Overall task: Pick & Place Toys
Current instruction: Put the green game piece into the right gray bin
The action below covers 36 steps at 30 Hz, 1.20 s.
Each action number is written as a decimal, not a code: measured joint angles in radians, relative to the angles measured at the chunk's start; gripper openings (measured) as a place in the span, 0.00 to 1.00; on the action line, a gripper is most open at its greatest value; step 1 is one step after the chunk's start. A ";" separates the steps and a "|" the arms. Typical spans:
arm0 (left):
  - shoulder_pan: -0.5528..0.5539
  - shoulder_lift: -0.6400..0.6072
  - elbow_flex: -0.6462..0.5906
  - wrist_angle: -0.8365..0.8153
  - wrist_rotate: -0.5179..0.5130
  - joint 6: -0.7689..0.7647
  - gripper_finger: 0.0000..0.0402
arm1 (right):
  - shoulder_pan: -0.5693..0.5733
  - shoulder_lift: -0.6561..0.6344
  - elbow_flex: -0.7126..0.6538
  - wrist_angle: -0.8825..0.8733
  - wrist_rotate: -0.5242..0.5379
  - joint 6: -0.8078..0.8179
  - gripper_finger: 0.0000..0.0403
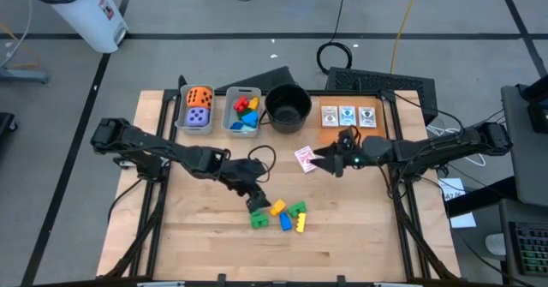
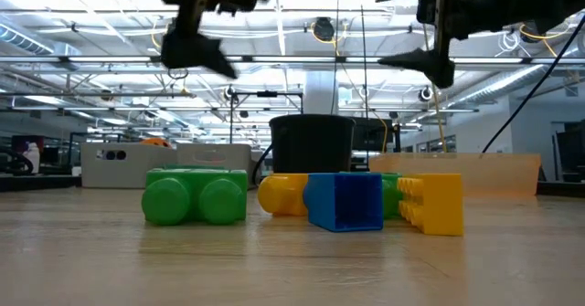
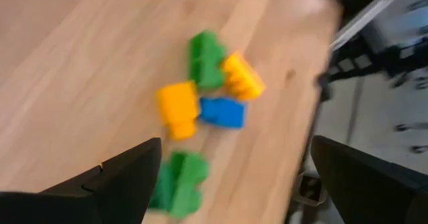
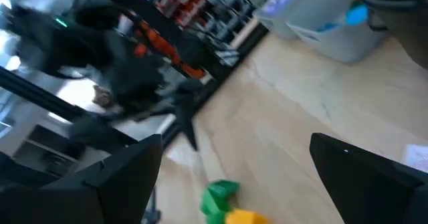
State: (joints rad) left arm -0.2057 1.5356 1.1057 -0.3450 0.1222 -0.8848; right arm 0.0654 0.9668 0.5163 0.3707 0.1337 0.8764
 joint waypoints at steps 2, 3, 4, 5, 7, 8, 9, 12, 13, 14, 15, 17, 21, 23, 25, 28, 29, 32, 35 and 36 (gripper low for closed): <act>0.000 0.000 0.000 -0.062 -0.002 0.008 0.97 | 0.000 0.000 0.000 0.032 0.000 0.001 0.93; 0.000 0.000 0.000 -0.079 -0.007 0.013 0.97 | 0.000 0.000 0.000 0.047 0.000 0.001 0.93; 0.000 0.000 0.000 -0.092 -0.015 0.023 0.97 | 0.000 0.000 0.000 0.062 0.000 0.001 0.93; 0.000 0.000 0.000 -0.099 -0.022 0.033 0.97 | 0.000 0.000 0.000 0.073 -0.001 0.001 0.93; 0.000 0.000 0.000 -0.109 -0.027 0.057 0.97 | 0.000 0.000 0.000 0.087 -0.002 0.002 0.93; 0.001 0.005 0.000 -0.109 -0.026 0.065 0.97 | 0.000 0.000 0.000 0.090 -0.003 0.002 0.93; 0.004 0.012 0.000 -0.107 -0.024 0.071 0.97 | 0.000 0.000 0.000 0.094 -0.003 0.002 0.93; 0.008 0.052 0.000 -0.107 0.005 0.081 0.97 | 0.000 0.000 0.000 0.097 -0.001 0.001 0.93; 0.008 0.068 0.000 -0.107 0.018 0.084 0.97 | 0.000 0.000 0.000 0.096 0.000 0.002 0.93; 0.008 0.086 0.000 -0.107 0.032 0.089 0.97 | 0.000 0.000 0.000 0.096 0.000 0.002 0.93; 0.008 0.101 0.000 -0.106 0.043 0.090 0.97 | 0.000 0.000 0.000 0.096 0.000 0.002 0.93; 0.008 0.132 0.000 -0.098 0.065 0.091 0.97 | 0.000 0.000 0.000 0.096 0.000 0.000 0.93; 0.008 0.164 0.000 -0.060 0.105 0.093 0.97 | 0.000 0.000 0.000 0.096 -0.001 -0.006 0.93; 0.008 0.170 0.000 -0.052 0.108 0.096 0.97 | 0.000 0.000 0.000 0.096 -0.003 -0.020 0.93; 0.008 0.174 0.000 -0.056 0.106 0.096 0.97 | 0.000 0.000 0.000 0.096 -0.003 -0.031 0.93; 0.016 0.185 0.000 -0.061 0.106 0.093 0.97 | 0.000 0.000 0.000 0.096 -0.003 -0.032 0.93; 0.019 0.193 0.000 -0.072 0.106 0.089 0.97 | 0.000 0.000 0.000 0.095 -0.003 -0.032 0.93; 0.029 0.231 0.000 -0.103 0.123 0.081 0.97 | 0.000 0.000 0.000 0.087 -0.003 -0.032 0.93; 0.038 0.262 0.000 -0.102 0.153 0.064 0.97 | 0.000 0.001 0.000 0.073 -0.003 -0.032 0.93; 0.040 0.269 0.000 -0.103 0.158 0.059 0.97 | 0.000 0.001 0.000 0.065 -0.003 -0.032 0.93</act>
State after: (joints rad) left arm -0.1662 1.8044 1.1053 -0.4477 0.2805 -0.8260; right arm 0.0654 0.9676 0.5163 0.4355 0.1303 0.8440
